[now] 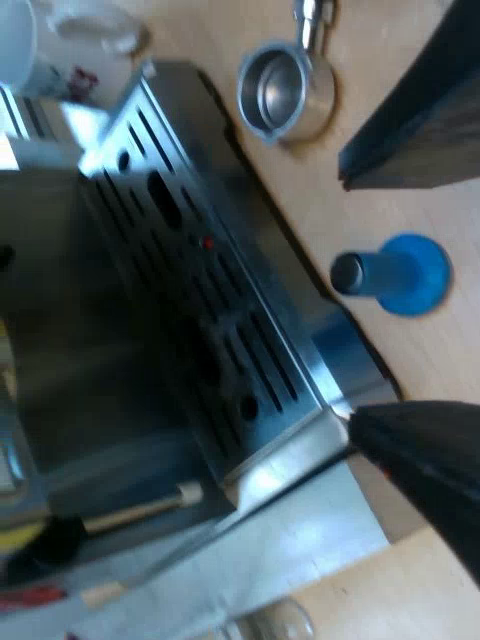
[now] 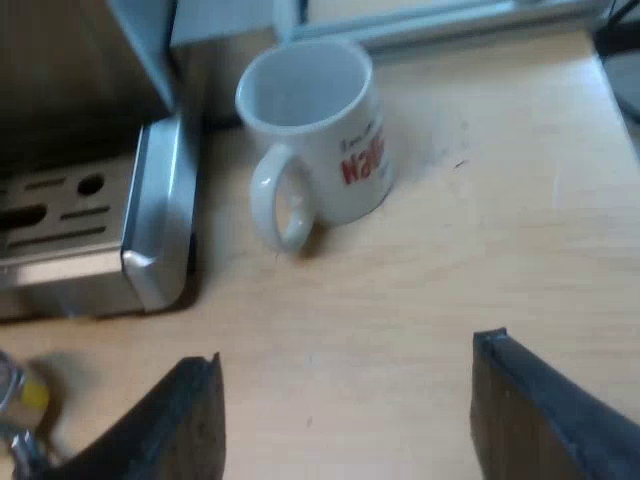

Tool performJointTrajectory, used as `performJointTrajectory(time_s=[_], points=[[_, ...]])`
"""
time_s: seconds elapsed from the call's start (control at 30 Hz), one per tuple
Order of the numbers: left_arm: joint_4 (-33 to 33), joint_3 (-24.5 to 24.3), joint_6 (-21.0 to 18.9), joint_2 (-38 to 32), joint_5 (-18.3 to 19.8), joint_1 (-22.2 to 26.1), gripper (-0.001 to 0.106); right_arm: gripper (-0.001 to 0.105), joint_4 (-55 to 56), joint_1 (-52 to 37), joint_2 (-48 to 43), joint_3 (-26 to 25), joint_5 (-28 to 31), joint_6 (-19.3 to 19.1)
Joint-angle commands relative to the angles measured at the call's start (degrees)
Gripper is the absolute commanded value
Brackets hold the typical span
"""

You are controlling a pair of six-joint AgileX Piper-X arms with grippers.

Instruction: Put the handle in the coffee machine

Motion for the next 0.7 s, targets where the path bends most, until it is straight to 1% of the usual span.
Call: performJointTrajectory(time_s=[0.03,0.1,0.13,0.2,0.23,0.3,0.33,0.37,0.5,0.7], points=[[0.2,-1.3,0.2,0.7,3.0,-0.1,0.051,0.056,2.5,-0.3,3.0,-2.6,-2.6,-2.6],[0.2,-1.8,0.2,1.8,5.0,-0.1,0.051,0.056,3.6,-0.3,5.0,-3.8,-4.3,-3.5],[0.2,-1.8,0.2,2.1,5.3,-0.1,0.051,0.056,4.0,-0.3,6.0,-4.4,-5.0,-3.8],[0.2,-2.1,0.3,3.6,9.5,-0.7,0.051,0.056,5.8,-0.3,9.2,-5.8,-8.7,-5.5],[0.2,-2.1,0.3,4.0,10.4,-0.9,0.051,0.056,6.3,-0.3,9.7,-5.9,-9.4,-5.8],[0.2,-2.1,0.3,5.3,13.8,-1.7,0.051,0.056,7.6,-0.3,12.1,-6.7,-10.8,-7.3],[0.2,-2.1,0.3,5.4,14.0,-1.8,0.051,0.056,8.1,-0.3,13.2,-7.0,-11.3,-8.1],[0.2,-2.1,0.7,6.3,15.5,-2.3,0.051,0.056,8.7,-0.1,15.1,-7.5,-12.2,-9.3],[0.2,-2.1,1.5,8.9,17.8,-4.3,0.051,0.056,8.9,0.1,18.6,-8.4,-13.3,-9.7],[-0.1,-2.1,1.5,13.6,21.0,-8.1,0.051,0.056,8.9,0.1,23.3,-10.1,-13.3,-12.1]])
